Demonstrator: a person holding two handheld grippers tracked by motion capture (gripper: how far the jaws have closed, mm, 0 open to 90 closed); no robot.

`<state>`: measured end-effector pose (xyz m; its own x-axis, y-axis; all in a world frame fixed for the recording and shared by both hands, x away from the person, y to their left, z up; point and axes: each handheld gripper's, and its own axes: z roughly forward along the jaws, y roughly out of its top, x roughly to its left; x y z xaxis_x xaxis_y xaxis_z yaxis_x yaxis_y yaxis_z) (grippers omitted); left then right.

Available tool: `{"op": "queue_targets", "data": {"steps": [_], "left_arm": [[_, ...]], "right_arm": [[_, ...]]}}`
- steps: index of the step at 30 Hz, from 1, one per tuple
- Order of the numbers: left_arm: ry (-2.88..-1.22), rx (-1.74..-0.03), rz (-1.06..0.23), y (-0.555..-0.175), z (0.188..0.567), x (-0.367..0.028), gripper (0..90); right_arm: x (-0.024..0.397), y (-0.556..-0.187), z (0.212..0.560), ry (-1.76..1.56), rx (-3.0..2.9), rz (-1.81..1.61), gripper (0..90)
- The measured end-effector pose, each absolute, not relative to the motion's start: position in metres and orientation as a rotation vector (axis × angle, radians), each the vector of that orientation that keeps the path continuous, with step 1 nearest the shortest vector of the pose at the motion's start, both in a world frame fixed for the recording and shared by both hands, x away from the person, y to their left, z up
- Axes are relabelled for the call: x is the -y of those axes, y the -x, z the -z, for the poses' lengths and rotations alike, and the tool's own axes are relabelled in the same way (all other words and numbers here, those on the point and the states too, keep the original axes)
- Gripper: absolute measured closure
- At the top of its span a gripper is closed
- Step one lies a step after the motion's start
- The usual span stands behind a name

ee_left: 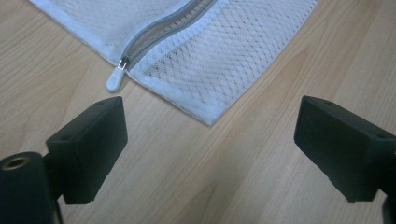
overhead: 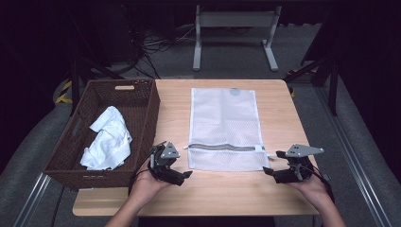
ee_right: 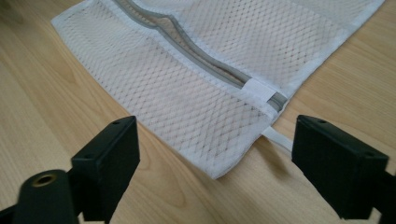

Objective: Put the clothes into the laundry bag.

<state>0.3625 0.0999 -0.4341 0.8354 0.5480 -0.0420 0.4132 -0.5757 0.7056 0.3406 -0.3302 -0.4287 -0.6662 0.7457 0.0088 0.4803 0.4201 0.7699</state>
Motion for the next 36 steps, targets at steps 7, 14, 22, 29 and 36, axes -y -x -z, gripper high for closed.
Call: {"op": "queue_targets", "data": {"steps": [7, 14, 22, 29, 36], "left_arm": [[-2.275, -0.716, -0.241, -0.368, 0.430, -0.092, 21.2], [-2.234, -0.758, -0.253, -0.382, 0.422, -0.088, 44.1], [-2.265, -0.781, -0.192, -0.398, 0.424, -0.080, 78.3], [-2.305, -0.807, -0.173, -0.409, 0.431, -0.075, 89.9], [-2.331, -0.801, -0.180, -0.417, 0.438, -0.068, 89.9]], "right_arm": [[0.326, -0.349, 0.423, -1.086, -2.340, -1.079, 40.5], [0.318, -0.353, 0.419, -1.083, -2.371, -1.059, 70.8], [0.312, -0.366, 0.424, -1.072, -2.419, -0.979, 88.7], [0.308, -0.387, 0.432, -1.071, -2.435, -0.897, 89.8], [0.310, -0.404, 0.440, -1.097, -2.429, -0.844, 89.9]]}}
